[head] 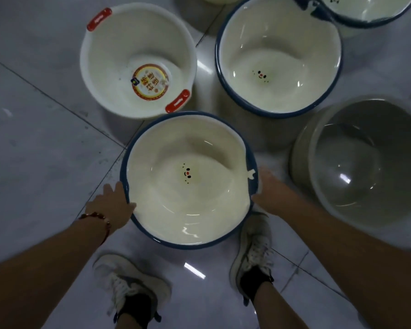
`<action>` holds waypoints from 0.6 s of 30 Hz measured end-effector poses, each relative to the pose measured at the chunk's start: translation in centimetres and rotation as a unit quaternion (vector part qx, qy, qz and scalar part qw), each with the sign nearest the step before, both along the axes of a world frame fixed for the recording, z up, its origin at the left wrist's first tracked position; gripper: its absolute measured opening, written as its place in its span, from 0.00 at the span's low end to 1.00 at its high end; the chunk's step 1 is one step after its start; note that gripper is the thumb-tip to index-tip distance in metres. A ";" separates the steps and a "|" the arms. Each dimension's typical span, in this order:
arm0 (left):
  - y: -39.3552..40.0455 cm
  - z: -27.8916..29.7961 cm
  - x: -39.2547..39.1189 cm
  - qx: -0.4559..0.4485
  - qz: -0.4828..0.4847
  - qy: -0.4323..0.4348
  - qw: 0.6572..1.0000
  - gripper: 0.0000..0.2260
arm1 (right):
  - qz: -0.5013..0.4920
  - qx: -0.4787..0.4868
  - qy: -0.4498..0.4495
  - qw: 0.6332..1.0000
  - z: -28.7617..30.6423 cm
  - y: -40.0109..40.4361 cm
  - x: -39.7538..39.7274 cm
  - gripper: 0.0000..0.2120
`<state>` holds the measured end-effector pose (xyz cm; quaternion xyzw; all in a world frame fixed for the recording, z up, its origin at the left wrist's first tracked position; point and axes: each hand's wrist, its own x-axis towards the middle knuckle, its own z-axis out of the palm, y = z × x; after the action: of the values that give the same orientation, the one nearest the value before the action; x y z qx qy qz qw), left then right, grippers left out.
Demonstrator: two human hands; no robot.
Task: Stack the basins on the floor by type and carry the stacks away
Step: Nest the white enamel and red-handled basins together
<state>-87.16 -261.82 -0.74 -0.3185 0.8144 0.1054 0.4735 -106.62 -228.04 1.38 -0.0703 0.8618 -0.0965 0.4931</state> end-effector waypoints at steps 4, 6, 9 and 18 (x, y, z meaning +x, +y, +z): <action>3.9 8.4 -6.1 -0.024 -0.142 0.109 0.984 0.36 | 0.069 0.006 0.061 0.996 8.9 -0.5 -2.0 0.37; 6.3 14.2 -9.1 -0.005 -0.174 0.166 0.971 0.37 | 0.066 0.015 0.090 0.994 14.3 -0.8 -2.4 0.39; 9.1 25.1 -11.9 0.039 -0.204 0.209 0.956 0.36 | 0.032 0.012 0.089 0.995 24.6 -0.9 -1.1 0.39; 13.2 51.7 -12.2 0.105 -0.140 0.313 0.933 0.33 | -0.088 0.007 0.149 0.985 48.8 5.2 6.7 0.41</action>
<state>-99.39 -248.61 50.92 -0.1006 0.9419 0.2176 0.2354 -99.89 -222.89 50.17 -0.0044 0.9291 -0.1215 0.3494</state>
